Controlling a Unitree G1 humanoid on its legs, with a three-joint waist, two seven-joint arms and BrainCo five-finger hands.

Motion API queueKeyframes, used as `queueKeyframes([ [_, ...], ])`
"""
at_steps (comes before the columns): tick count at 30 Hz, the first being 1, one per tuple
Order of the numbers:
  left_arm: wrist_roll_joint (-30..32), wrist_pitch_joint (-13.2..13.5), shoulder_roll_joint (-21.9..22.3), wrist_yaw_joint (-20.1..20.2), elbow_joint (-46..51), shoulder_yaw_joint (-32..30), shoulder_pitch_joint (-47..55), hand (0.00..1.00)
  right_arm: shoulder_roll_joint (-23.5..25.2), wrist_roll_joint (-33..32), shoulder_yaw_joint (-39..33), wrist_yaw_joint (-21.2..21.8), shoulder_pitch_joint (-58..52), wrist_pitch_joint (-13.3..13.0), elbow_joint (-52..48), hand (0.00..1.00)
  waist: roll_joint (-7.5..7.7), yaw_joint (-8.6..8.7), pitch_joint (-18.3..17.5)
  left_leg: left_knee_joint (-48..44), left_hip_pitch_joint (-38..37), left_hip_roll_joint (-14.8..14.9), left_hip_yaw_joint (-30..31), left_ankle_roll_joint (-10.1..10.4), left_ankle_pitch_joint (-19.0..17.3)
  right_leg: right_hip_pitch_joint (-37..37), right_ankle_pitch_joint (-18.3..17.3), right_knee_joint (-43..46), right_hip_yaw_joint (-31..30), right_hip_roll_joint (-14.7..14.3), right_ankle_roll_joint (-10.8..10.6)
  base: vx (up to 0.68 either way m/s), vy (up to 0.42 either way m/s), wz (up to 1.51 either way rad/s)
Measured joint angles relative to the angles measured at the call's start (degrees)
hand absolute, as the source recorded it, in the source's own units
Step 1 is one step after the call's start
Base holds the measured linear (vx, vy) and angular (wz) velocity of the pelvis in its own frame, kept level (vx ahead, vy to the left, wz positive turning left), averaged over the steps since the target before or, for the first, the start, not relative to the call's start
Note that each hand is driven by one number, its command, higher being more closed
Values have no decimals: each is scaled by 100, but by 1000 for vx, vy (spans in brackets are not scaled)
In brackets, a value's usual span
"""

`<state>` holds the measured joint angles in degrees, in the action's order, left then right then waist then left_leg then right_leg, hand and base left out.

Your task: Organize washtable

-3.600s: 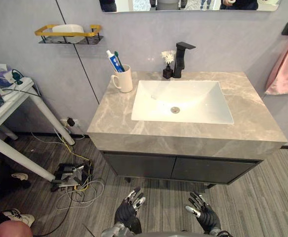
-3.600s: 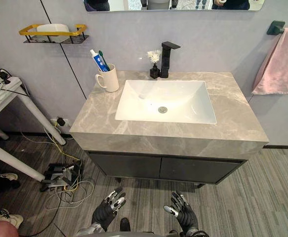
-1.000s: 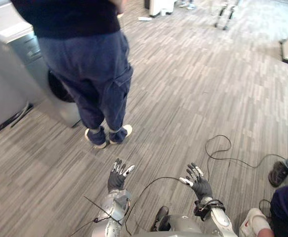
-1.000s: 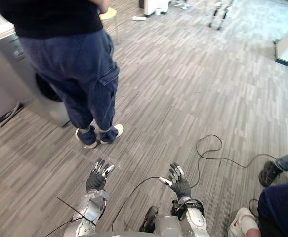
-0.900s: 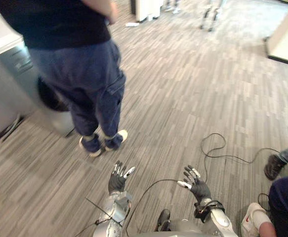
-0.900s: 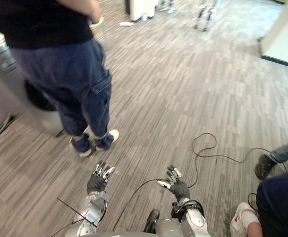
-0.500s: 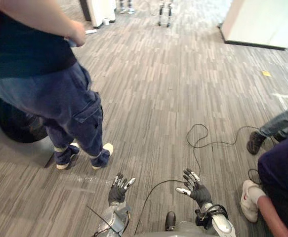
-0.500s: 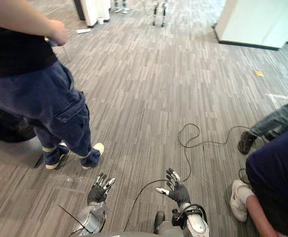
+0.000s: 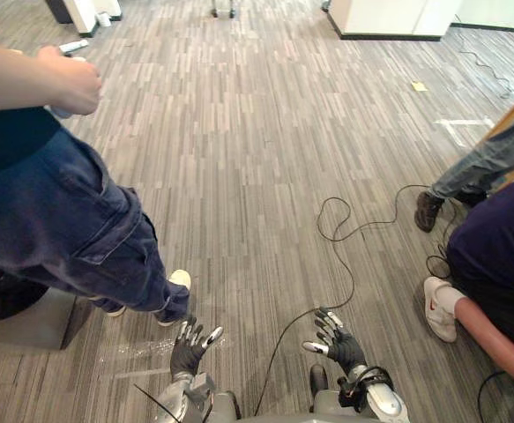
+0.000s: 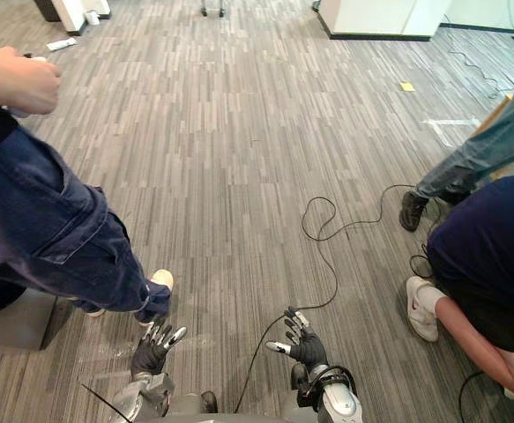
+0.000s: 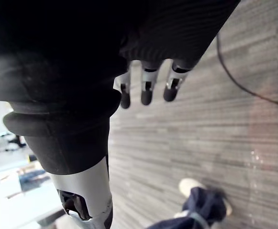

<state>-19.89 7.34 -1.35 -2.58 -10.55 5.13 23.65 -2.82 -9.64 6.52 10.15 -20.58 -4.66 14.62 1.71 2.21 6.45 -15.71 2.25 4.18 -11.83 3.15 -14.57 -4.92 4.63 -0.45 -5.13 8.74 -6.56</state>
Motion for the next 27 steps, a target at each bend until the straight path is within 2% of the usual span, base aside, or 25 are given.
queueKeyframes([
  [1,47,25,-5,7,0,97,-5,0,-10,-23,-58,-9,-5,0,51,0,-5,4,-95,95,-54,31,-48,0,0,-29,0,-2,-3,-42,0,59,-33,-34],
  [5,45,36,90,19,-3,313,-7,0,-87,-283,-220,-11,-85,-5,197,0,-287,29,-235,388,-251,96,-77,-39,56,22,1,-71,50,-130,2,44,-45,-12],
  [7,38,35,113,30,-7,379,4,0,-103,-342,-217,-4,-137,7,238,0,-324,16,-256,512,-398,115,-51,-14,97,148,-3,-101,111,-150,7,22,-35,10],
  [8,37,34,103,35,-12,376,5,0,-103,-366,-219,-3,-153,7,247,0,-312,23,-297,567,-437,122,-16,1,127,183,-8,-100,186,-157,16,-1,-18,10],
  [9,25,32,16,0,-132,329,161,0,10,-439,-113,7,-178,7,673,0,101,12,-659,972,-488,-34,93,-8,507,197,159,-367,372,-15,-6,-3,-11,7],
  [16,25,32,4,-8,-159,324,128,0,13,-503,-131,-21,-162,7,718,0,105,12,-662,1032,-468,-52,153,-23,556,194,159,-373,457,5,-5,-1,-1,5],
  [27,12,-54,2,-309,-476,257,-149,0,151,-1263,-499,-674,178,10,1088,0,177,-56,-649,1321,-482,-119,184,-45,732,149,120,-350,680,87,57,-24,-19,6],
])
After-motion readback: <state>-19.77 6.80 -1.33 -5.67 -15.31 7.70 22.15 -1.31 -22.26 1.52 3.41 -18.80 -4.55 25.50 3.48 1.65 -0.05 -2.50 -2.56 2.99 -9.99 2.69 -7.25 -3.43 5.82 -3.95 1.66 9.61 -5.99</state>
